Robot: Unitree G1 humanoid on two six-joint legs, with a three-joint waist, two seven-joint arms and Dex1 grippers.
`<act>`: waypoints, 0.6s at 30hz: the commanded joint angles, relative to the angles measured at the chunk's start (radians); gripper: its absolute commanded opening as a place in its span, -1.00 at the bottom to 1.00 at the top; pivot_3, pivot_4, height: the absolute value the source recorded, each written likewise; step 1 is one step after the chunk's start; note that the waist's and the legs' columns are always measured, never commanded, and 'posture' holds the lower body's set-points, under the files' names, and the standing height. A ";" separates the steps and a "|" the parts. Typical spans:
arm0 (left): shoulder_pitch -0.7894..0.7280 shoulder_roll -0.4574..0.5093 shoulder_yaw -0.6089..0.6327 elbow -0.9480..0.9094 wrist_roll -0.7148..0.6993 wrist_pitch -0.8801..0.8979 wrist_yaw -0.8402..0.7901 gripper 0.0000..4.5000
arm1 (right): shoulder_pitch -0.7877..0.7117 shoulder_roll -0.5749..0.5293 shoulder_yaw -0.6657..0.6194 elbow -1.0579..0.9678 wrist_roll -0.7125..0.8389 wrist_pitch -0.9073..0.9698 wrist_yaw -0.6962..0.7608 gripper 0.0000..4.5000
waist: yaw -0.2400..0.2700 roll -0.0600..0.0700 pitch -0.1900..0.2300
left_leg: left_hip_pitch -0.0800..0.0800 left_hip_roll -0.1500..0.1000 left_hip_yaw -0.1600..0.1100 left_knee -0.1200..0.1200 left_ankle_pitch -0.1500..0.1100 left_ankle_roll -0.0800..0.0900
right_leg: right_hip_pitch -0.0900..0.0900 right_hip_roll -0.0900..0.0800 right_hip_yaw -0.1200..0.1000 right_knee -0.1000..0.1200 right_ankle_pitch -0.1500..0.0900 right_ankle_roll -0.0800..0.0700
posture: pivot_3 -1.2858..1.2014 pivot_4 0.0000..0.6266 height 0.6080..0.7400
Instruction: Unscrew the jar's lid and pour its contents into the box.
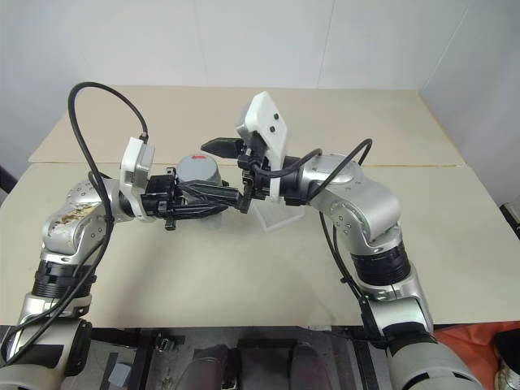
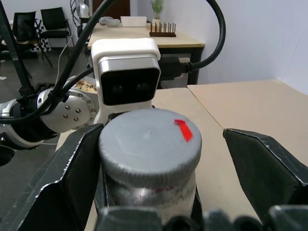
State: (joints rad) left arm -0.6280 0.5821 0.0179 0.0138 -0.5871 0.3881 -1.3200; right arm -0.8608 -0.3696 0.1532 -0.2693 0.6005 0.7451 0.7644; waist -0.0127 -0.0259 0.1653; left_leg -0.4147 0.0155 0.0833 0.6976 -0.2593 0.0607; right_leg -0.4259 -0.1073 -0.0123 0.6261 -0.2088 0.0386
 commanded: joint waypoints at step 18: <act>-0.004 0.022 0.009 -0.035 -0.016 -0.018 -0.033 -0.12 | 0.023 -0.101 -0.127 0.007 0.030 -0.031 -0.031 0.98 | 0.000 0.000 0.000 | 0.000 0.000 0.000 0.000 0.000 0.000 | 0.000 0.000 0.000 0.000 0.000 0.000 | 0.03 -0.52 1.00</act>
State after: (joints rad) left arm -0.6283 0.5977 0.0268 0.0188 -0.5823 0.3882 -1.3174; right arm -0.8369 -0.4478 0.1225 -0.2846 0.6502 0.7450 0.7664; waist -0.0128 -0.0260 0.1653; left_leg -0.4147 0.0156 0.0833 0.6976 -0.2594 0.0609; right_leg -0.4259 -0.1073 -0.0122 0.6260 -0.2089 0.0387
